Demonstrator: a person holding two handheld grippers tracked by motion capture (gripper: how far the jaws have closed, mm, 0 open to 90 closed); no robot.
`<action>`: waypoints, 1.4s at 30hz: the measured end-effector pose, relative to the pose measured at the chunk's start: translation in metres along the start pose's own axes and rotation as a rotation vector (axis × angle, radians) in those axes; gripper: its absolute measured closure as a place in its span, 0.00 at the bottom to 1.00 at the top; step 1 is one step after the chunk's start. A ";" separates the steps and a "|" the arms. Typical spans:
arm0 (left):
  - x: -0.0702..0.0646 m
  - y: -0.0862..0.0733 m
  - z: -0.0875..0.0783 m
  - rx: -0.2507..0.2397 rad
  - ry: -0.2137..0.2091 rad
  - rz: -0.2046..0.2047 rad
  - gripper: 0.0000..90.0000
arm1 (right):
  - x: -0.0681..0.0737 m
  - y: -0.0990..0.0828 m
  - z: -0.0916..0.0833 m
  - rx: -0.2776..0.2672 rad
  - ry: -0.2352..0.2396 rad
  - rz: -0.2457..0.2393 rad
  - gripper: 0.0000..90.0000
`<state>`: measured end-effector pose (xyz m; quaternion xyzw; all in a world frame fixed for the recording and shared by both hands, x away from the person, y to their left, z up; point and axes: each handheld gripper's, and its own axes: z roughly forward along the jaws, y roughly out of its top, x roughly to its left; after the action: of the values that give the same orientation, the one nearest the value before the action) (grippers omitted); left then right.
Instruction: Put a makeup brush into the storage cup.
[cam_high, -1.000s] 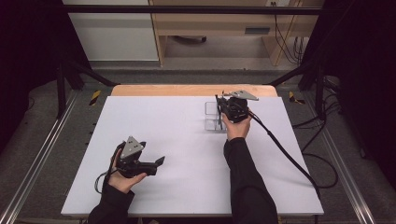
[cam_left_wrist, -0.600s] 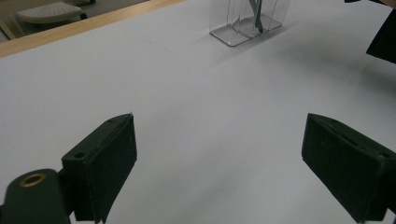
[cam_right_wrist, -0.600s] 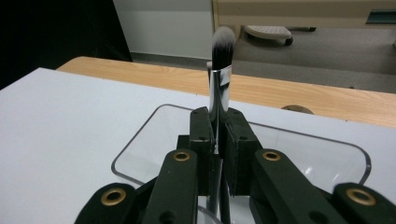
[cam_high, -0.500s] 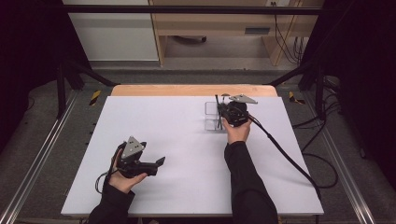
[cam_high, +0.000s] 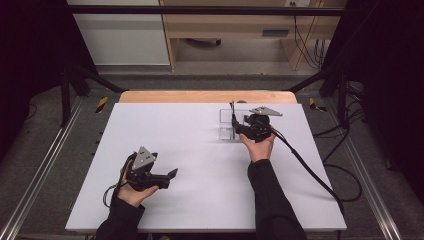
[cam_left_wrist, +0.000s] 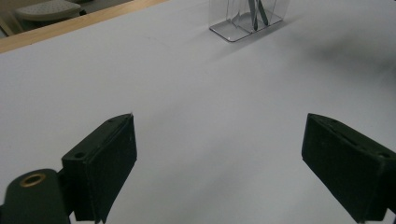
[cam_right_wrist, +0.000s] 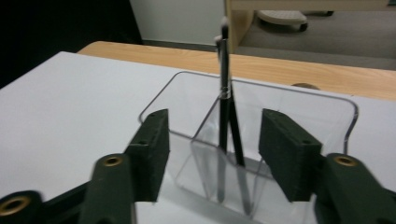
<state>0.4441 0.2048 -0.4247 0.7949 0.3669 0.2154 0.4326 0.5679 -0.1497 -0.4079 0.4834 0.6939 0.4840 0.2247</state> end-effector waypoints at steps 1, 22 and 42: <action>0.000 0.000 0.000 0.000 0.000 0.000 0.11 | 0.000 0.000 0.000 0.000 0.000 0.000 0.44; 0.004 -0.002 -0.001 -0.007 -0.001 -0.017 0.10 | 0.023 -0.016 -0.053 -0.026 0.124 -0.099 0.11; 0.009 -0.007 -0.006 -0.011 -0.004 -0.035 0.09 | 0.008 -0.048 -0.096 0.001 0.139 -0.125 0.09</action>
<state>0.4436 0.2170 -0.4272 0.7863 0.3789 0.2083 0.4414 0.4677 -0.1894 -0.4084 0.4045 0.7371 0.5008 0.2057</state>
